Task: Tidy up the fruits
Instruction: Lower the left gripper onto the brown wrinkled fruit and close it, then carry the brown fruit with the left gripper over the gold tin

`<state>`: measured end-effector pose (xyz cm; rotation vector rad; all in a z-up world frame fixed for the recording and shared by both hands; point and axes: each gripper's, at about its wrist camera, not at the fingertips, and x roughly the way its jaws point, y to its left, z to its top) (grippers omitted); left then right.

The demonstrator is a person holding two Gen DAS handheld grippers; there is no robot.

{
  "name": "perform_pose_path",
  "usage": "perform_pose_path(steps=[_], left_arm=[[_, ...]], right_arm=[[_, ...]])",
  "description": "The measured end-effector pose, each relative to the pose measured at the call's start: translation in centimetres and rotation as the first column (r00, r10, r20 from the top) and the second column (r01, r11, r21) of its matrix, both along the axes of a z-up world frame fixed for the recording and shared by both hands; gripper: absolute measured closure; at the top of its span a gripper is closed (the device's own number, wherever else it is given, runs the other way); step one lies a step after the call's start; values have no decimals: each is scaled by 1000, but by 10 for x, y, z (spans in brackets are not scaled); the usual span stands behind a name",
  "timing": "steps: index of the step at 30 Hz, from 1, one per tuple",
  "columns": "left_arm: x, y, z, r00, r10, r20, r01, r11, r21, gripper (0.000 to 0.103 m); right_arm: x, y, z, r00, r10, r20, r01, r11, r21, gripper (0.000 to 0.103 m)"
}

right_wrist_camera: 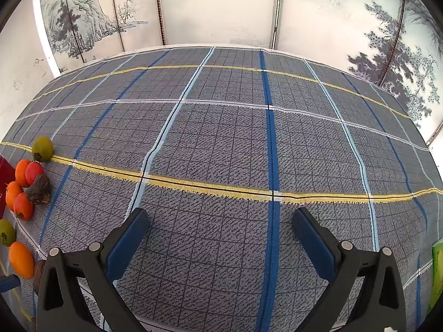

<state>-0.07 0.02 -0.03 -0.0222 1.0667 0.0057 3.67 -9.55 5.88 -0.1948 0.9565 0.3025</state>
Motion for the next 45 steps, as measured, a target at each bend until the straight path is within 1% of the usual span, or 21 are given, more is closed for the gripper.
perform_pose_path(steps=[8,12,18,26,31,38,39,41,42,43,45], left_arm=[[5,3,-3,1000,12,-17,-12,1000,0,0],[7,3,-2,1000,15,-7,-15,1000,-1,0],[-3,1,-4,999,40,18,-40,999,0,0],[-9,-3,0,998,53,19,-53,999,0,0],[-8,-4,2,998,68,5,-68,998,0,0],[-13,-5,3,997,70,34,-70,998,-4,1],[-14,-5,4,997,67,40,-67,998,-4,3],[-20,-10,8,997,38,71,-38,999,-4,19],[-22,-14,12,996,12,85,-12,1000,-3,43],[-23,-18,15,996,-17,90,17,1000,-3,63],[-24,-25,17,996,-29,80,27,999,23,63]], right_arm=[[0,0,0,1000,0,-1,0,1000,2,0],[0,0,0,1000,0,0,0,1000,2,0],[0,0,0,1000,0,-1,0,1000,2,0],[0,0,0,1000,0,-1,0,1000,2,0],[0,0,0,1000,0,-1,0,1000,2,0],[0,0,0,1000,0,-1,0,1000,2,0],[0,0,0,1000,0,-1,0,1000,2,0],[0,0,0,1000,0,-1,0,1000,2,0],[0,0,0,1000,0,-1,0,1000,2,0],[0,0,0,1000,0,-1,0,1000,2,0],[0,0,0,1000,0,-1,0,1000,2,0]])
